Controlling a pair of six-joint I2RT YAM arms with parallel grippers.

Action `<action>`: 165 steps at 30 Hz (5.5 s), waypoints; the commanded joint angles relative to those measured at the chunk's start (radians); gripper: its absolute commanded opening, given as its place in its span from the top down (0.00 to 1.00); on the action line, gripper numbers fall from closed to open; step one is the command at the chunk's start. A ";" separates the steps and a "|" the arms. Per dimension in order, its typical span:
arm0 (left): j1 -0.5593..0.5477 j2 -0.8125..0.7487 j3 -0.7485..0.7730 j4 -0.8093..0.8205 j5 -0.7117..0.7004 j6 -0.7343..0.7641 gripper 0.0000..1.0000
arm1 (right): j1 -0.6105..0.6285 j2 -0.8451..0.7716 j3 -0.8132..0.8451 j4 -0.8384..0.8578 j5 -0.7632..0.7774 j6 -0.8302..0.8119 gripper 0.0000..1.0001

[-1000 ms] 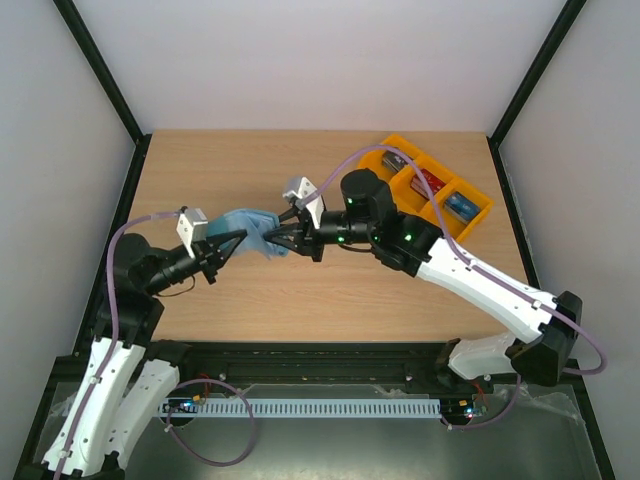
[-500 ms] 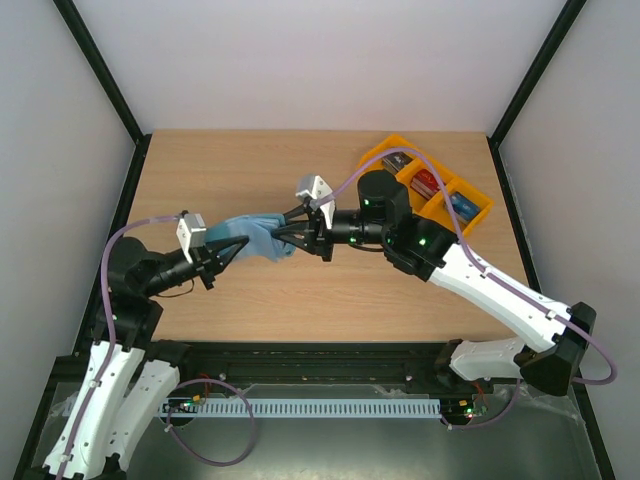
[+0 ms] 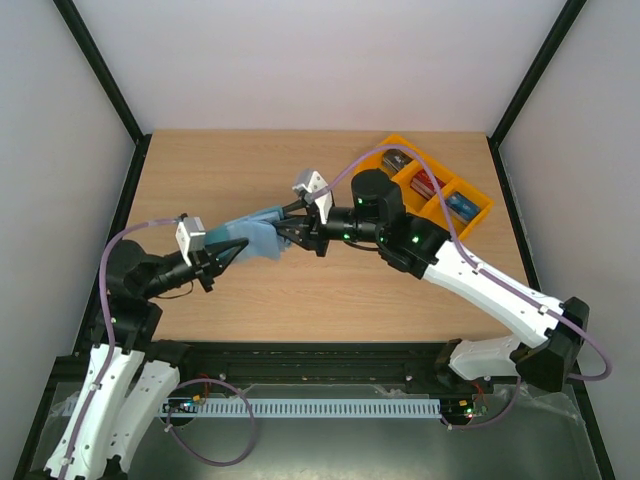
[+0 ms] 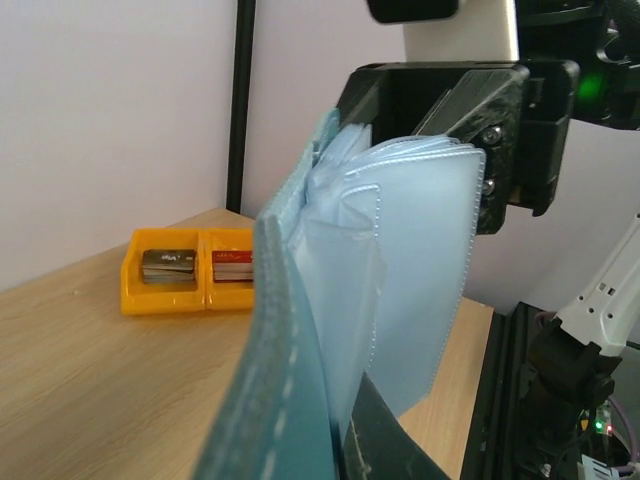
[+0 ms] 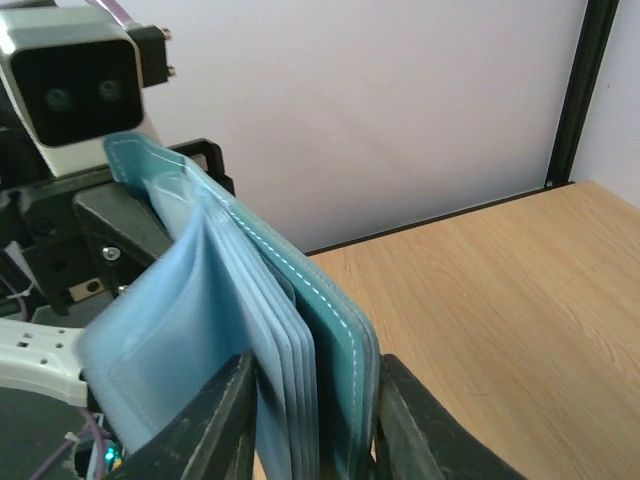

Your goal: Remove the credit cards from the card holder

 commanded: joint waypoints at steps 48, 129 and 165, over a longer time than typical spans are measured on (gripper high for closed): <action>0.011 0.030 -0.033 -0.083 -0.551 0.050 0.16 | 0.262 0.225 0.256 -0.096 0.484 0.042 0.98; -0.090 0.161 0.056 -0.035 -0.673 0.015 0.02 | 0.088 0.321 0.239 -0.025 0.406 0.351 0.98; -0.186 0.220 0.083 -0.067 -1.050 0.500 0.01 | 0.087 0.352 0.276 0.031 0.315 0.464 0.98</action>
